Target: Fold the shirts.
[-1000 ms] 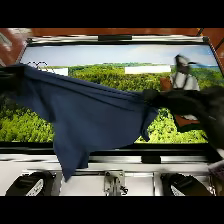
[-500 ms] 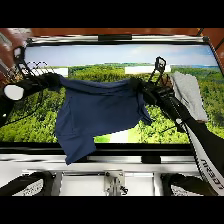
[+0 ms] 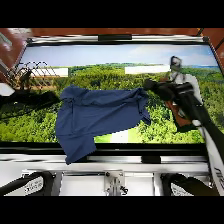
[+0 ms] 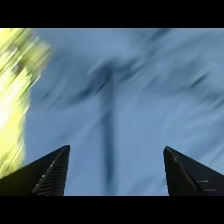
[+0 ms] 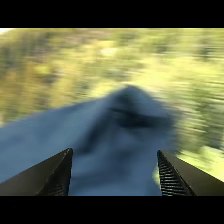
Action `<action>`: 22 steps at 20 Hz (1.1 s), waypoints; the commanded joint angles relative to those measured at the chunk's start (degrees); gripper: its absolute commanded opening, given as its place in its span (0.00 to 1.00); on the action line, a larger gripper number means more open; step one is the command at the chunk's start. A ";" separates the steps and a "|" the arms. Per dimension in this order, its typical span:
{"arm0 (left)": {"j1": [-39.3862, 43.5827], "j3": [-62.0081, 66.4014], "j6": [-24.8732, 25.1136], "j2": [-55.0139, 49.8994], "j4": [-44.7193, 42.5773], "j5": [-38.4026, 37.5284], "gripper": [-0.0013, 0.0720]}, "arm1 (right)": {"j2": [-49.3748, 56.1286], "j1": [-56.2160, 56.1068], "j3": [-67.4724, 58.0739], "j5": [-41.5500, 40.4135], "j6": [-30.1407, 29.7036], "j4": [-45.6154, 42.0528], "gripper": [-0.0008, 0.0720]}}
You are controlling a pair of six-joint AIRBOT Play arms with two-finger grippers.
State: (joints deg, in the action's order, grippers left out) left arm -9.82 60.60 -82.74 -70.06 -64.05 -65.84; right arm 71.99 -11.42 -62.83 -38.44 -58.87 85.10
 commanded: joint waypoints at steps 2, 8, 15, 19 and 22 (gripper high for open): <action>-13.75 -11.80 4.96 6.45 -1.44 -15.87 0.82 | -6.73 11.37 0.04 -26.43 -20.92 9.81 0.78; -18.01 -25.14 9.70 5.64 7.34 -4.66 0.85 | -5.22 18.80 1.31 -32.06 -31.82 30.47 0.82; -16.20 -25.11 14.60 -3.37 11.04 0.50 0.83 | -0.07 18.80 1.29 -33.11 -31.82 30.03 0.82; -12.33 -25.11 14.62 -4.94 11.82 3.06 0.70 | 3.85 18.80 1.29 -32.33 -33.97 29.77 0.82; -9.68 -25.07 14.60 -5.29 11.82 4.31 0.33 | 6.27 16.92 1.29 -32.54 -35.06 26.93 0.93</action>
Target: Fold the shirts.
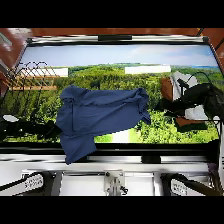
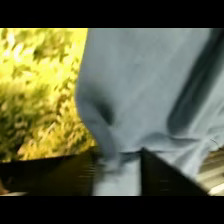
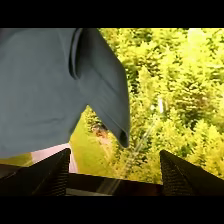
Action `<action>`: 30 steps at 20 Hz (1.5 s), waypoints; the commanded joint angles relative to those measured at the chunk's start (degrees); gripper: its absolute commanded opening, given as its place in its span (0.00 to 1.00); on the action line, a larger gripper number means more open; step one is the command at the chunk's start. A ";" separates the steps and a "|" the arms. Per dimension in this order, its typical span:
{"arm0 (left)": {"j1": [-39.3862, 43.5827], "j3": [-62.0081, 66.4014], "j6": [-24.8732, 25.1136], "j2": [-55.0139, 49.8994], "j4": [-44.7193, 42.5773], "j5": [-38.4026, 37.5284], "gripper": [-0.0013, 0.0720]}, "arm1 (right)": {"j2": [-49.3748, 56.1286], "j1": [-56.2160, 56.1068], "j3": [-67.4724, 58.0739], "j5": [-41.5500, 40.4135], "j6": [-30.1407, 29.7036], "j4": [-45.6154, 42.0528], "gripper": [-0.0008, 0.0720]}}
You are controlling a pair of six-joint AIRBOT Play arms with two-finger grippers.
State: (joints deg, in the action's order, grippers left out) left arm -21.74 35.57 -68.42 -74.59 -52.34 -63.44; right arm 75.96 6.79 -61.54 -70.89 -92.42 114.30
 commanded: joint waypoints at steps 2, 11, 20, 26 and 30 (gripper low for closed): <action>2.16 0.17 0.28 -0.48 0.37 1.27 0.07 | 3.30 -4.42 0.00 -0.13 -1.42 -6.99 0.93; 2.01 0.20 0.28 1.29 0.35 1.25 0.07 | 9.14 -13.44 0.00 2.43 -0.83 -12.15 0.93; 2.01 0.61 0.31 1.31 0.33 0.83 0.07 | 11.78 -13.40 -0.02 1.40 3.91 -12.00 0.17; 2.12 16.20 1.99 9.79 0.52 -3.89 0.06 | 2.75 -13.40 -9.42 2.40 -2.95 -1.70 0.12; 2.12 39.30 1.90 26.49 2.36 13.29 0.07 | -14.86 -13.40 -26.23 17.27 -5.84 -0.98 0.12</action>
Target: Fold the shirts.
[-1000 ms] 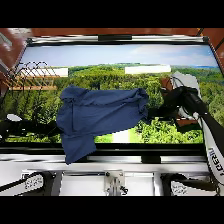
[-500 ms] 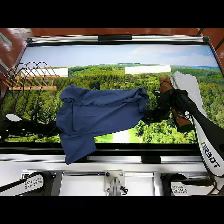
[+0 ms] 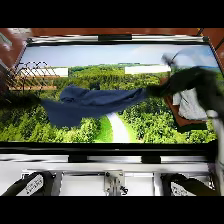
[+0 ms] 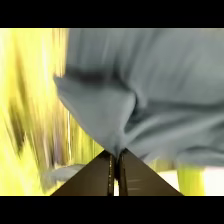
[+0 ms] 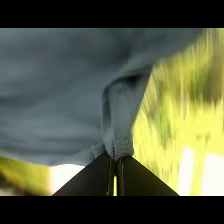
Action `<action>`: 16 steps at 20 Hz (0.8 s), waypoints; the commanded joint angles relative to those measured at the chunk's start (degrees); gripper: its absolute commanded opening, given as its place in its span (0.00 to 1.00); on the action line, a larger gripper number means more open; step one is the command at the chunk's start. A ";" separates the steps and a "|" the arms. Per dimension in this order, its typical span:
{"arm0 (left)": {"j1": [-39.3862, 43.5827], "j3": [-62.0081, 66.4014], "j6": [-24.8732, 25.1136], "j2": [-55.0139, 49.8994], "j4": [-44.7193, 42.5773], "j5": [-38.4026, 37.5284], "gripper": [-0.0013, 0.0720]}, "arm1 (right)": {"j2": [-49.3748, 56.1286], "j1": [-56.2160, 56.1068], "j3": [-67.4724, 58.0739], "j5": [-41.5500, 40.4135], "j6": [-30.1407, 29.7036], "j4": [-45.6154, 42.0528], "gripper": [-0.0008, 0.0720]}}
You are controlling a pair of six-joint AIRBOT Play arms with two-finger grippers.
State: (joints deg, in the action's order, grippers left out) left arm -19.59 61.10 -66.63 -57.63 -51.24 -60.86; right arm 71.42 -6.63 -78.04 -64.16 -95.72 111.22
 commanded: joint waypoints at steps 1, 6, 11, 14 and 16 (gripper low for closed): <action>-0.02 20.09 0.07 13.25 1.86 16.28 0.07 | -14.84 0.02 -12.81 16.63 -2.54 2.08 0.12; -0.04 40.92 -0.09 24.39 1.75 24.59 0.07 | -33.77 0.02 -19.63 26.84 -1.20 0.50 0.12; -0.04 42.34 -7.17 30.91 -5.20 8.57 0.07 | -44.37 0.02 -19.63 7.91 5.33 -8.63 0.12; -0.02 42.38 -8.17 33.92 -8.26 6.78 0.07 | -47.80 0.02 -19.63 3.06 9.51 -11.80 0.12; -0.02 42.38 -8.26 35.21 -10.19 4.57 0.07 | -48.74 0.02 -19.63 2.25 10.19 -11.93 0.12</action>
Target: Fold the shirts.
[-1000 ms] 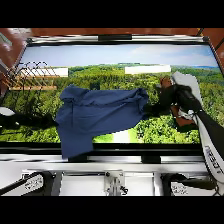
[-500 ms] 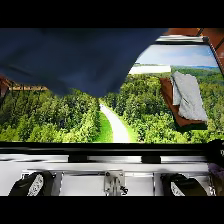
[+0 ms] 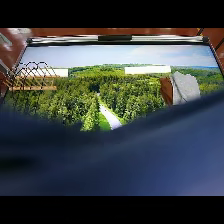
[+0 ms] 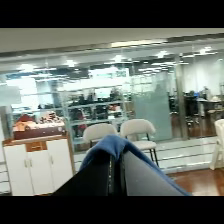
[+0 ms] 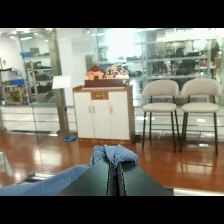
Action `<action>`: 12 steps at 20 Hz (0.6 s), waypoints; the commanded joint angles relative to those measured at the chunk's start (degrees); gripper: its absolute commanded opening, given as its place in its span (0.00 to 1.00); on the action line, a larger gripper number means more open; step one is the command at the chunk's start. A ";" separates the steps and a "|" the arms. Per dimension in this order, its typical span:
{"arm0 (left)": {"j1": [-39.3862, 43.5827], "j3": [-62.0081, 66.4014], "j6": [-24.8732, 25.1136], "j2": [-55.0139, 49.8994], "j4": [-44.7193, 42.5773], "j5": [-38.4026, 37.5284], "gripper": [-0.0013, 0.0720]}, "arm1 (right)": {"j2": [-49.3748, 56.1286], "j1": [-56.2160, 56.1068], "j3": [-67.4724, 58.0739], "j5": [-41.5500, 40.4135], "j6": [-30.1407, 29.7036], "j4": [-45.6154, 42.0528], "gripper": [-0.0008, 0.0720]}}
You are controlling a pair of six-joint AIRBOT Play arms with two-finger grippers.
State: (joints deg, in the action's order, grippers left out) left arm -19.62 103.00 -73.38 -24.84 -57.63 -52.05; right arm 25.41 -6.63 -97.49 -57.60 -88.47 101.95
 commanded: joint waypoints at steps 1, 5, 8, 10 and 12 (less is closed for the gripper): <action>0.00 0.48 -1.51 2.58 -4.52 -7.21 0.07 | -2.75 0.02 -0.17 -5.55 3.76 -3.04 0.12; 0.00 -2.73 -1.49 1.46 -7.78 -20.76 0.07 | 0.81 0.02 -0.11 -19.45 6.25 -9.86 0.12; 0.00 -10.49 -1.27 -0.76 -7.96 -27.67 0.07 | 8.20 0.02 0.96 -34.18 6.34 -17.25 0.12; 0.00 -17.46 -1.27 -3.96 -7.80 -28.35 0.07 | 13.94 0.02 4.48 -36.72 6.32 -21.88 0.12; 0.13 -23.02 -1.25 -9.03 -5.40 -27.43 0.07 | 19.98 0.02 9.01 -34.75 6.34 -23.02 0.12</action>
State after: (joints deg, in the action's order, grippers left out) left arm -19.59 87.39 -74.70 -29.02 -64.49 -77.23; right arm 38.30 -6.66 -92.79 -88.25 -82.50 84.29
